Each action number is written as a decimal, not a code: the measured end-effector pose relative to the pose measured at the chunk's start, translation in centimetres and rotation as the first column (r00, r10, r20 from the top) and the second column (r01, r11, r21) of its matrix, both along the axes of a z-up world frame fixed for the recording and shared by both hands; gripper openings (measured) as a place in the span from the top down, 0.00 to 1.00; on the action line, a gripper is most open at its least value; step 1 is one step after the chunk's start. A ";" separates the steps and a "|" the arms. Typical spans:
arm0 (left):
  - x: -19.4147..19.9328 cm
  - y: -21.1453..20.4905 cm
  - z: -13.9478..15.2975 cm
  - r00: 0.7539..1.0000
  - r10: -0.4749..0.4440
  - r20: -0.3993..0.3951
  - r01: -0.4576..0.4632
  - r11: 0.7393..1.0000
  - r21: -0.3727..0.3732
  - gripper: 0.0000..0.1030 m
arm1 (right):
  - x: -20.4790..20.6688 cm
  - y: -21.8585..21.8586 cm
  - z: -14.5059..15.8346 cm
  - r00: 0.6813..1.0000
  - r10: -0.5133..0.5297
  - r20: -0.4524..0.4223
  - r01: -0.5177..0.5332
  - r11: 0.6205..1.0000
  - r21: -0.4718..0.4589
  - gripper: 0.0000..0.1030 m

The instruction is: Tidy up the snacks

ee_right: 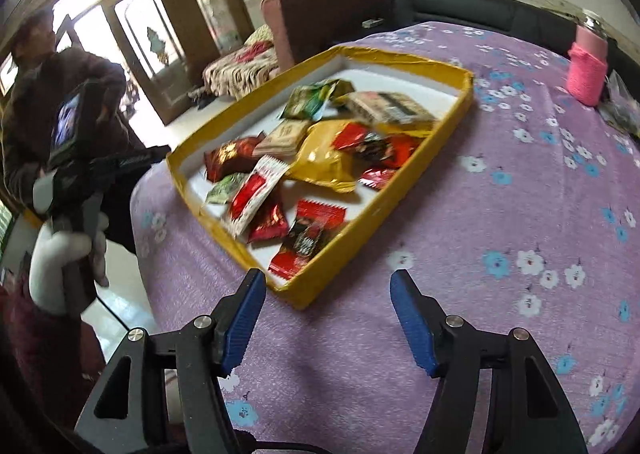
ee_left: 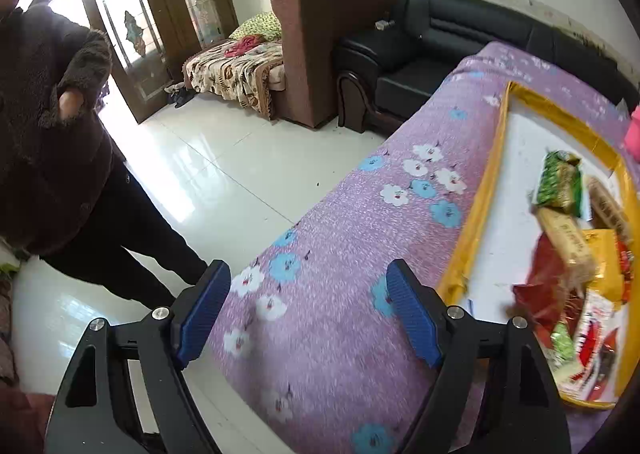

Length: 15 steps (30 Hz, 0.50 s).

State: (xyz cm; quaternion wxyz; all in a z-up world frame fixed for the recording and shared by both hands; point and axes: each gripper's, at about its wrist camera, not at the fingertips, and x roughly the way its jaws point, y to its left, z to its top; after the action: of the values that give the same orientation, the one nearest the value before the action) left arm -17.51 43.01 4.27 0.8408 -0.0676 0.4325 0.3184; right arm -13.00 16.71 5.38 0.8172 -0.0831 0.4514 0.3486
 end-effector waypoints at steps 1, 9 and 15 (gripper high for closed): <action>0.3 0.2 0.0 1.000 -0.004 0.012 0.004 1.000 0.000 0.21 | -0.2 0.4 -0.1 1.000 0.008 0.004 -0.008 1.000 -0.008 0.36; 1.6 0.3 0.1 0.998 -0.058 0.004 0.058 0.998 -0.001 0.21 | -0.3 2.7 -0.9 0.999 0.030 0.018 -0.029 0.998 -0.061 0.38; 3.1 -0.4 0.4 0.995 -0.096 0.003 0.096 0.995 0.002 0.22 | -0.1 2.2 -0.9 1.000 -0.010 0.015 0.011 0.998 -0.062 0.38</action>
State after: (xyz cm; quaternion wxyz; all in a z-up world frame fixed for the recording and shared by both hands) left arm -14.42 42.63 4.69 0.8559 -0.0463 0.4336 0.2781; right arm -13.12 18.93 4.50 0.8191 -0.1088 0.4567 0.3295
